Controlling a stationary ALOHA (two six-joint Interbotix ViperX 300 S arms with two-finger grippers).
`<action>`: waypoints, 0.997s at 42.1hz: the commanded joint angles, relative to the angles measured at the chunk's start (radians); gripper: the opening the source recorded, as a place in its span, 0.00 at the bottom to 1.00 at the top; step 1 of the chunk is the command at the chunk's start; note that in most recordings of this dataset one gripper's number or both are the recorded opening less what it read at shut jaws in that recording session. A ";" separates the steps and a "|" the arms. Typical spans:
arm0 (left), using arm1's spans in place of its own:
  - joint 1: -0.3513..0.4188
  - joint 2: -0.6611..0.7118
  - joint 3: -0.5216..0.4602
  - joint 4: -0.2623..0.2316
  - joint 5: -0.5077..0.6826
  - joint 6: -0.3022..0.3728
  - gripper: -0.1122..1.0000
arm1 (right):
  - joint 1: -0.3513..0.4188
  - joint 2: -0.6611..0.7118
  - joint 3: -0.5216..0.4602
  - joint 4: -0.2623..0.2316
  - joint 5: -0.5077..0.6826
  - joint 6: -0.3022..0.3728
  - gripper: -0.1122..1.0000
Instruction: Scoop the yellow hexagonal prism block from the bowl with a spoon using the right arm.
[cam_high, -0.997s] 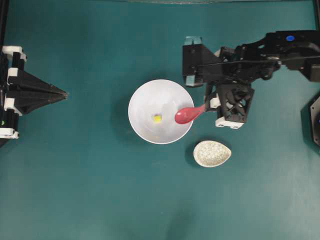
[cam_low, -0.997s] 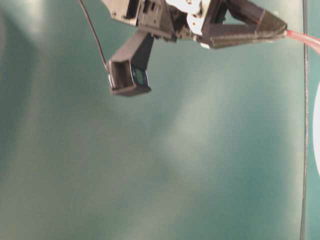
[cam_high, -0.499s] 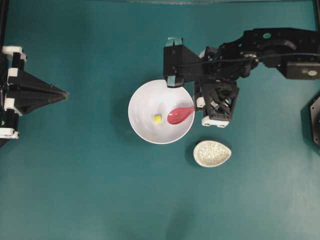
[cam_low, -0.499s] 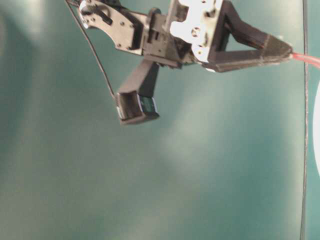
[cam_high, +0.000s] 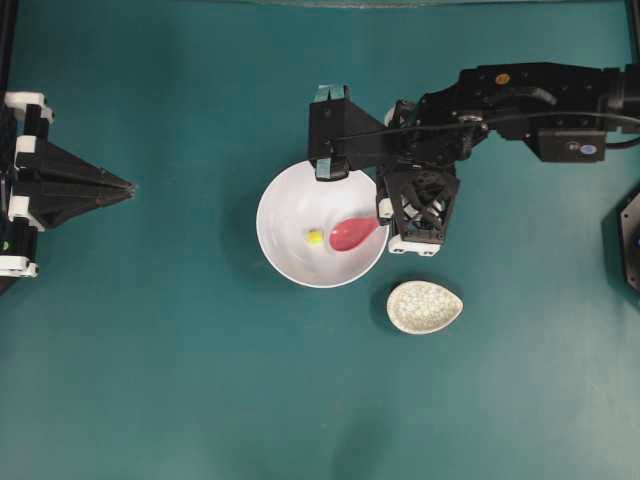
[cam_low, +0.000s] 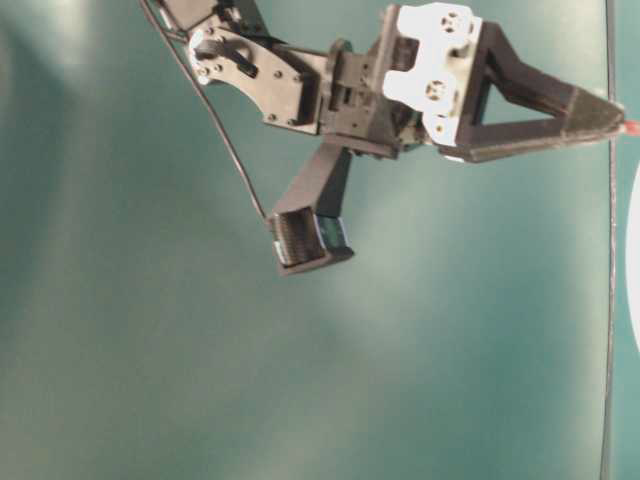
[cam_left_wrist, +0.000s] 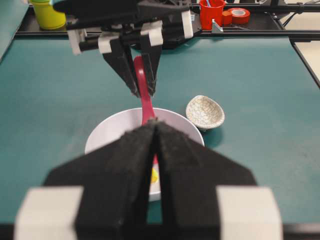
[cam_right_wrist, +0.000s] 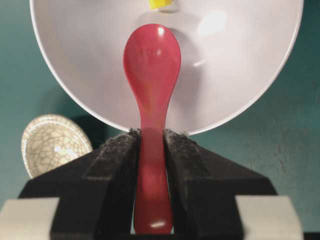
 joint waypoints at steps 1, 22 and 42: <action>-0.002 0.009 -0.020 0.002 -0.006 0.000 0.10 | -0.003 -0.011 -0.023 0.000 -0.015 -0.002 0.31; -0.002 0.009 -0.020 0.002 -0.006 0.000 0.10 | 0.008 0.021 -0.018 0.003 -0.114 -0.008 0.31; 0.000 0.006 -0.020 0.002 -0.006 -0.002 0.10 | 0.017 0.023 0.015 0.031 -0.215 -0.008 0.31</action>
